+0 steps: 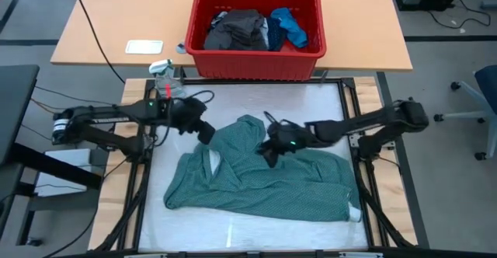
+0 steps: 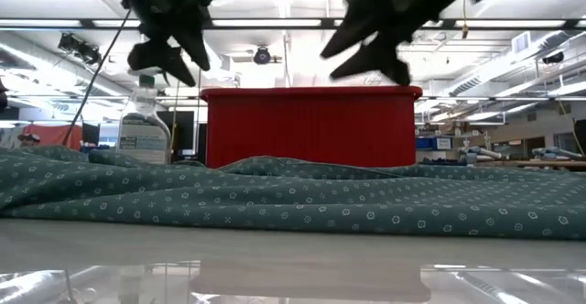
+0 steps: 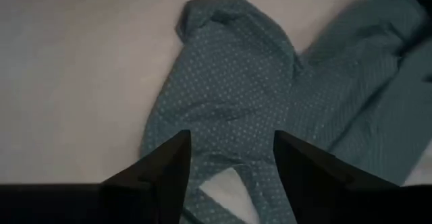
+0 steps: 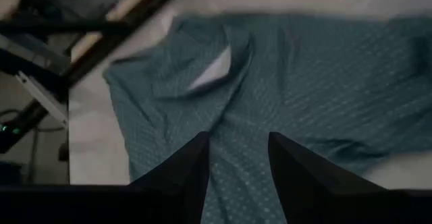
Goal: Fold laundry
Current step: Fold the green shirt
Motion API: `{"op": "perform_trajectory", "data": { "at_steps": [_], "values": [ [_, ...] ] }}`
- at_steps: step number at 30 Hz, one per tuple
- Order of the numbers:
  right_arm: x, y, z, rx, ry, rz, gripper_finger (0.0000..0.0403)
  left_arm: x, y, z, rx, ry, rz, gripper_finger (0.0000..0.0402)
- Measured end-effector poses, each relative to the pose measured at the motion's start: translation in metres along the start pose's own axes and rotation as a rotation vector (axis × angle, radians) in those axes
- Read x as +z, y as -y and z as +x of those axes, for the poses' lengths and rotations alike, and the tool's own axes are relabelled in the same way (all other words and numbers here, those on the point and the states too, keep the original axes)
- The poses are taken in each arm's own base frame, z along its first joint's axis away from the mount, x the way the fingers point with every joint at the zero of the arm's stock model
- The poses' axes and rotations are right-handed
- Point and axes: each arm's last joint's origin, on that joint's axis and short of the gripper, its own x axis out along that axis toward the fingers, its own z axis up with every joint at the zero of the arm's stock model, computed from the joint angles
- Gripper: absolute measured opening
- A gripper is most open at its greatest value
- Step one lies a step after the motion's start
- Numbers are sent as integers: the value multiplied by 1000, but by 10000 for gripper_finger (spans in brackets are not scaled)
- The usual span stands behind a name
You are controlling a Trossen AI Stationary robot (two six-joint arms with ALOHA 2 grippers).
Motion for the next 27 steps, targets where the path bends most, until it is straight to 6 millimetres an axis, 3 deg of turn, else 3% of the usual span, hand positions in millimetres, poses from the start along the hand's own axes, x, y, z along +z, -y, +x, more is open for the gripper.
{"op": "perform_trajectory", "data": {
  "at_steps": [5, 11, 16, 21, 27],
  "values": [
    [8, 14, 41, -8, -90, 85, 158, -12, -8, 25, -128, -122, 178, 215],
    [7, 13, 68, -35, -113, -130, 146, -24, -31, 52, -282, -140, 201, 215],
    [11, 6, 71, -33, -135, -343, 139, -26, -46, 63, -337, -84, 230, 215],
    [25, 20, 62, -183, -229, -136, 125, -21, -50, 67, -348, 31, 447, 215],
    [28, 24, 62, -179, -225, -173, 111, -18, -61, 79, -336, 12, 556, 214]
  ]
}}
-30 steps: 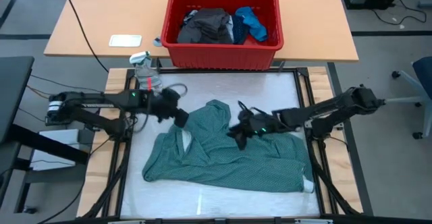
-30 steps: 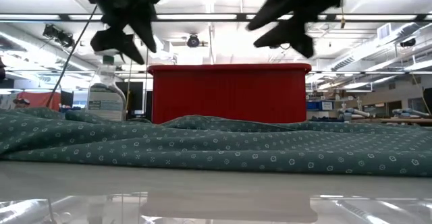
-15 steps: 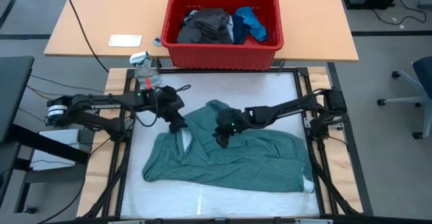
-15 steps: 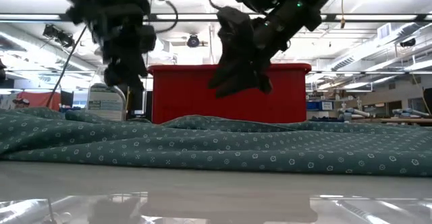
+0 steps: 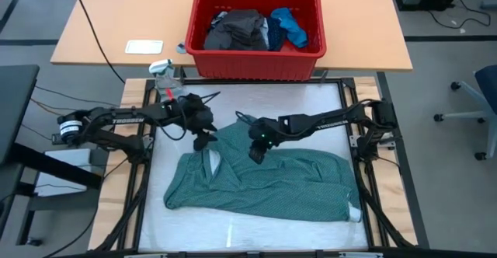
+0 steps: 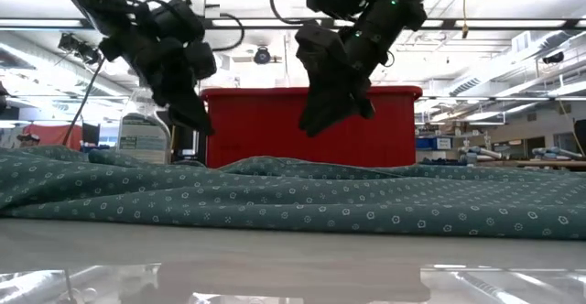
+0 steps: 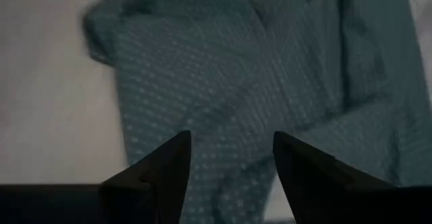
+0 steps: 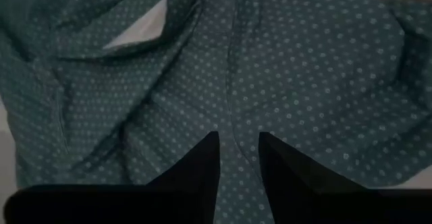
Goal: Fold laundry
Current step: Fold the green shirt
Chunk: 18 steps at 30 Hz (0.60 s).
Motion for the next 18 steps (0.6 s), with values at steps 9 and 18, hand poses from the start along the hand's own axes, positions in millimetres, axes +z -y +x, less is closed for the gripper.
{"op": "perform_trajectory", "data": {
  "at_steps": [9, 18],
  "values": [
    [-4, -3, 0, -37, -2, 69, 80, -7, 15, 8, -223, -65, 91, 193],
    [-9, -8, 0, -47, -14, 88, 79, -13, 17, 10, -94, -141, 230, 192]
  ]
}}
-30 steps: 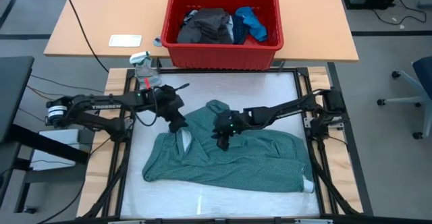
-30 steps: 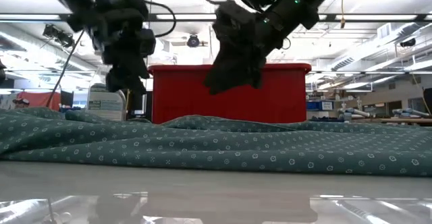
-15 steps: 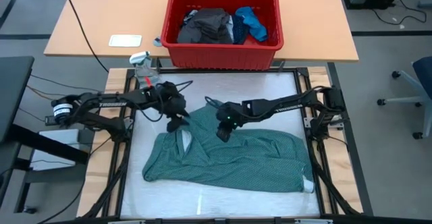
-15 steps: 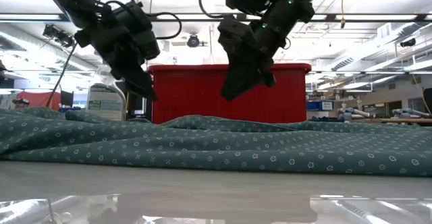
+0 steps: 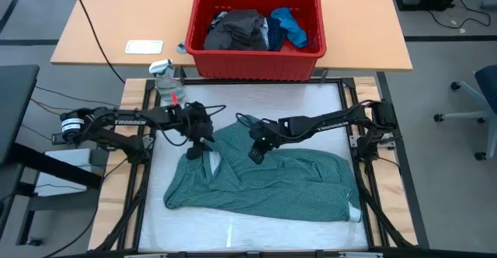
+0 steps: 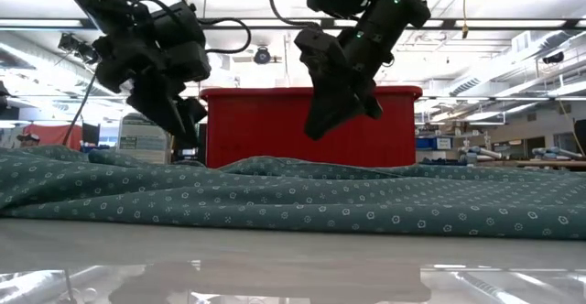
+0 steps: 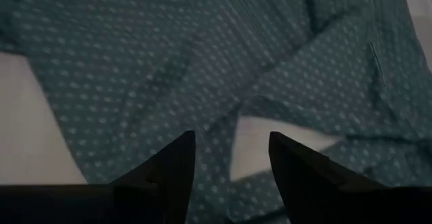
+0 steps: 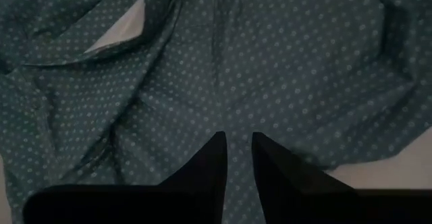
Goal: Fold laundry
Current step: Fold the green shirt
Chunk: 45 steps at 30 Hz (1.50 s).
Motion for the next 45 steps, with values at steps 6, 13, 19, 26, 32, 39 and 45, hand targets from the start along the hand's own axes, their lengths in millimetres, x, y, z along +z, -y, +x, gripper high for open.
{"op": "perform_trajectory", "data": {
  "at_steps": [6, 13, 19, 26, 32, 39, 45],
  "values": [
    [-13, -11, -1, -28, -25, -6, 78, -3, 3, 2, 16, -47, 60, 192],
    [-17, -16, -2, -67, 0, -33, 78, -9, -5, 24, 26, -117, 3, 192],
    [-13, -11, -2, -116, 32, -58, 78, -7, -10, 35, 88, -107, -94, 190],
    [-6, -3, -1, -173, 81, -40, 78, -8, -12, 35, 157, -122, -155, 110],
    [0, -5, -1, -166, 152, -18, 78, 2, -11, 29, 153, -121, -295, 9],
    [5, -11, 4, 8, 133, 15, 80, 50, -5, 4, 88, -97, -506, 9],
    [25, -25, -18, 196, 306, 146, 108, 89, 4, -16, 75, -31, -593, 9]
  ]
}}
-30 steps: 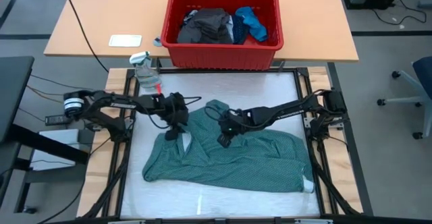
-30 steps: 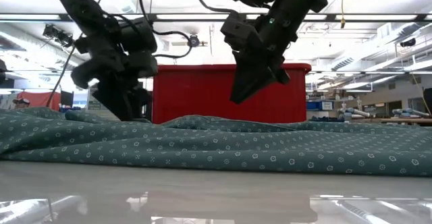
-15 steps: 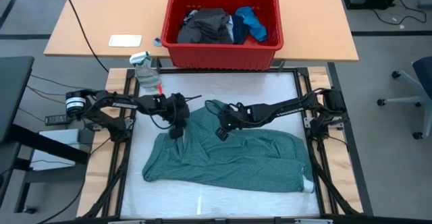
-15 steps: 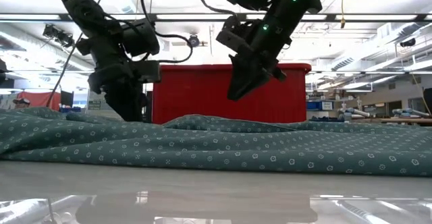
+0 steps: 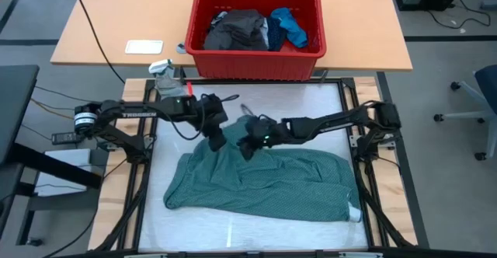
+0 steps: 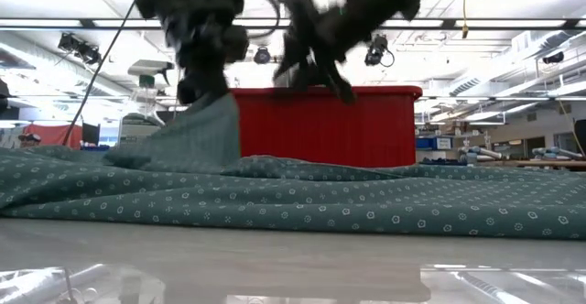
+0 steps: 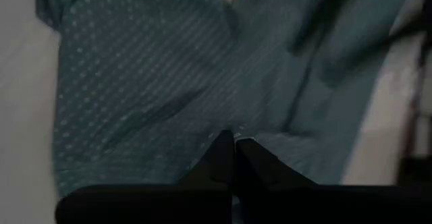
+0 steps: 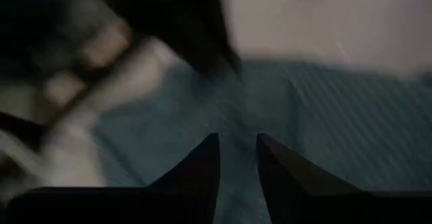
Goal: Fold laundry
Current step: Fold the green shirt
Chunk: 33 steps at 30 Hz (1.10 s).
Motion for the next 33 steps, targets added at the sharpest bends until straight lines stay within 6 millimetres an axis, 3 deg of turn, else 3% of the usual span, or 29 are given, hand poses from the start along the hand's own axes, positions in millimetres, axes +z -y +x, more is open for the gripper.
{"op": "perform_trajectory", "data": {
  "at_steps": [3, 8, 13, 18, 25, 33],
  "values": [
    [6, -4, -6, -27, 80, 16, 125, 9, 9, -9, -11, 29, -71, 9],
    [-7, 11, 6, -88, -41, 12, 157, 11, 20, -11, 21, 59, -156, 9],
    [-12, 0, 4, -52, -41, -17, 182, 6, 24, -9, 32, 35, -183, 9],
    [-30, -20, 4, -2, -52, -102, 183, 1, 23, -9, 162, 40, -200, 8],
    [-70, -37, 48, 117, 42, -701, 181, 1, 14, -7, 306, 80, -173, 8],
    [-88, -48, 92, 51, 122, -780, 180, 2, 0, -9, 368, 85, -192, 8]
  ]
}}
